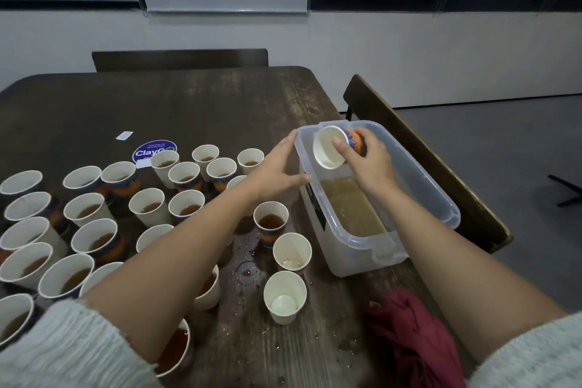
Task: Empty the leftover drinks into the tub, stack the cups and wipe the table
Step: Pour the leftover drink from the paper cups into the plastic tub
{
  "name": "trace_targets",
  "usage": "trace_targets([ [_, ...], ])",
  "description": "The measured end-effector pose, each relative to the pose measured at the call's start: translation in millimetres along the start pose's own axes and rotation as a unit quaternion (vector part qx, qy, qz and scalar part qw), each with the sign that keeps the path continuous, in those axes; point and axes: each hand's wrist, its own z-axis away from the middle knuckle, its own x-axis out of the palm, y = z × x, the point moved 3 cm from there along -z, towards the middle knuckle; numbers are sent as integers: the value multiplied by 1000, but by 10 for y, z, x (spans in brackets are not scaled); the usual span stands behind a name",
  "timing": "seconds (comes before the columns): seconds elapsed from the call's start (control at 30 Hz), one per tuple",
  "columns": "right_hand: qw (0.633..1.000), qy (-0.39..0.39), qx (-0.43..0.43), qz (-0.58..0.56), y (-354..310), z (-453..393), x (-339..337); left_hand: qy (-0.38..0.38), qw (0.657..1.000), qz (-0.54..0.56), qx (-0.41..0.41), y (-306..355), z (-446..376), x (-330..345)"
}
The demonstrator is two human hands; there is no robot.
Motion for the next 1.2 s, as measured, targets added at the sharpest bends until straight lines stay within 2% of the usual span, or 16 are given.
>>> trace_targets([
  [0.13,987,-89,34,-129,-447,90,348,59,997,33,26,-93,199,-275],
  [0.23,968,-168,78,-171,-619,202,664,100,991,67,64,-130,407,-430],
  [0.3,951,-203,119,-202,-626,279,859,117,989,73,58,-214,552,-513],
  [0.4,924,-263,192,-198,-577,433,1089,115,991,65,21,-460,742,-587],
  [0.5,924,-306,195,-121,-463,575,1256,103,994,46,-8,-679,905,-549],
  [0.67,935,-324,141,12,-395,758,1401,44,998,32,-29,-876,1063,-356],
  [0.73,931,-339,119,71,-368,797,1428,26,999,9,-27,-885,1087,-300],
  [0.83,919,-363,118,96,-316,800,1448,11,998,-42,-45,-945,1087,-223],
  [0.9,930,-338,106,99,-278,729,1436,13,997,-50,-55,-996,1058,-174],
  [1.03,967,-220,80,106,-72,451,1396,-8,992,-73,-105,-1039,1003,-114],
  [1.13,960,-215,80,159,131,376,1426,-49,983,-114,-138,-1088,977,-59],
  [1.2,945,-232,84,212,243,379,1470,-72,968,-203,-126,-1107,948,-42],
])
